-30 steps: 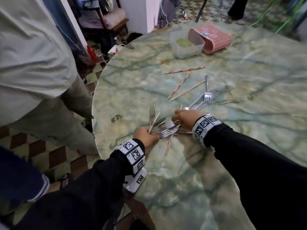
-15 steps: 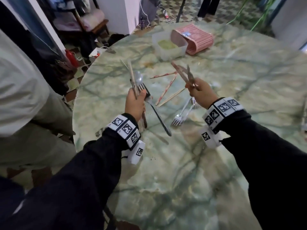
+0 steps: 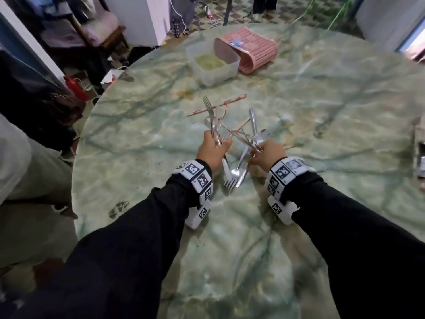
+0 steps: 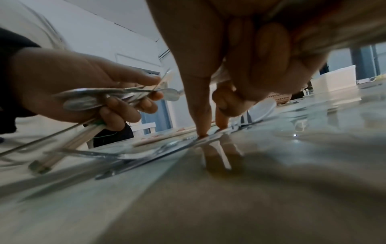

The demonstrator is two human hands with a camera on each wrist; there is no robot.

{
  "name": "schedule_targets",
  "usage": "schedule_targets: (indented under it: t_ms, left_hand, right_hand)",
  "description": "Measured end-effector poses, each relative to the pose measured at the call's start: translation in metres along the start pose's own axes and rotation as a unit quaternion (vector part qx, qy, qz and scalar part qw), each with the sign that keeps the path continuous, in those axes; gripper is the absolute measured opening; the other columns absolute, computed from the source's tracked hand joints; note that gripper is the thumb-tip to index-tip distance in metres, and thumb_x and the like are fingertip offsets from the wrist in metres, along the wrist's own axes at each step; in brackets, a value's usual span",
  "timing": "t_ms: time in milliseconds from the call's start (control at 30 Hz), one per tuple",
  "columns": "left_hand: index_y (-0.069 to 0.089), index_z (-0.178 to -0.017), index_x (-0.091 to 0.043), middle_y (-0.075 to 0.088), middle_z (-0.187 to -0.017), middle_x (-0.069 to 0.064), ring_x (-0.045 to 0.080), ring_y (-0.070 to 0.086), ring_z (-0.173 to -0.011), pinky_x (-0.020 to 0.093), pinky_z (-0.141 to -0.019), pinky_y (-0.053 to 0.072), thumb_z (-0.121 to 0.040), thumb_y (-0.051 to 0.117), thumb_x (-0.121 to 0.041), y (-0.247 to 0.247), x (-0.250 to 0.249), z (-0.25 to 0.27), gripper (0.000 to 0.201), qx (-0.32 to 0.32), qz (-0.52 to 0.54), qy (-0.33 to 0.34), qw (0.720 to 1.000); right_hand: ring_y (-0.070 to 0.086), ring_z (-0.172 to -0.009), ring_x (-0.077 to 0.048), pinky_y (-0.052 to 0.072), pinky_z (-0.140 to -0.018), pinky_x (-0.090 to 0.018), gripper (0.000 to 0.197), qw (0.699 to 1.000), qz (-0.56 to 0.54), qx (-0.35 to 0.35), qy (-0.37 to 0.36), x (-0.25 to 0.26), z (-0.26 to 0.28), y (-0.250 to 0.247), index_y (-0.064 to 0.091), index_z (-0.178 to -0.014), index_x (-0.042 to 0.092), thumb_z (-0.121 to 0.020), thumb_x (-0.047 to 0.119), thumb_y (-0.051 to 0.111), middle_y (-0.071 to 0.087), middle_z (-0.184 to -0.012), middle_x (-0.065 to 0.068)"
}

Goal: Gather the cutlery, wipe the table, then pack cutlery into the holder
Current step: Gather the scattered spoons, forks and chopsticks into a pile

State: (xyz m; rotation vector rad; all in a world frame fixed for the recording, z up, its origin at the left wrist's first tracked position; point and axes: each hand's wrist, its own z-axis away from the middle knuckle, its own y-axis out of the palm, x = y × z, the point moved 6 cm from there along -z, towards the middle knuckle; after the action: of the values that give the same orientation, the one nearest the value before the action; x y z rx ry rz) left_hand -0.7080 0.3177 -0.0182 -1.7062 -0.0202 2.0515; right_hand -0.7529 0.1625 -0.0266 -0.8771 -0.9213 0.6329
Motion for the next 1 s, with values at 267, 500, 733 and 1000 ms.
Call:
schedule_targets:
  t_ms: [267, 500, 733, 1000]
  left_hand:
    - [0.061, -0.097, -0.005, 0.061, -0.084, 0.007, 0.024, 0.058, -0.081, 0.027, -0.071, 0.048, -0.072, 0.067, -0.001, 0.018, 0.0, -0.012, 0.026, 0.122, -0.251, 0.027, 0.96]
    - [0.062, -0.093, -0.001, 0.061, -0.086, 0.014, 0.025, 0.054, -0.086, 0.024, -0.064, 0.028, -0.08, 0.062, -0.006, 0.04, -0.014, -0.006, 0.014, 0.177, -0.363, 0.147, 0.903]
    - [0.06, -0.113, -0.005, 0.052, -0.113, 0.018, 0.031, 0.05, -0.107, 0.031, -0.086, 0.035, -0.083, 0.061, -0.01, 0.058, -0.014, -0.016, 0.031, 0.27, -0.493, 0.17, 0.809]
    - [0.061, -0.114, -0.007, 0.055, -0.11, 0.017, 0.031, 0.053, -0.104, 0.032, -0.086, 0.039, -0.082, 0.067, -0.019, 0.057, -0.011, -0.012, 0.034, 0.277, -0.527, 0.19, 0.78]
  right_hand:
    - [0.065, -0.082, -0.019, 0.046, -0.066, -0.013, 0.022, 0.997, -0.038, 0.07, 0.003, -0.019, 0.006, -0.004, 0.069, -0.1, 0.006, -0.078, 0.009, 0.072, 0.069, -0.094, -0.008]
    - [0.057, -0.069, -0.015, 0.039, -0.048, -0.013, 0.017, 0.995, -0.011, 0.095, 0.017, -0.05, 0.019, -0.015, 0.07, -0.079, 0.01, -0.066, 0.004, 0.078, 0.06, -0.065, 0.001]
    - [0.061, -0.081, -0.026, 0.038, -0.062, -0.025, 0.042, 0.995, 0.054, 0.038, 0.07, -0.069, 0.025, -0.019, 0.067, -0.091, 0.004, -0.062, 0.029, 0.082, 0.063, -0.085, -0.011]
    - [0.063, -0.09, -0.03, 0.04, -0.065, -0.026, 0.033, 0.994, 0.068, 0.009, 0.09, -0.068, 0.032, -0.021, 0.064, -0.096, 0.0, -0.071, 0.019, 0.073, 0.066, -0.099, -0.019]
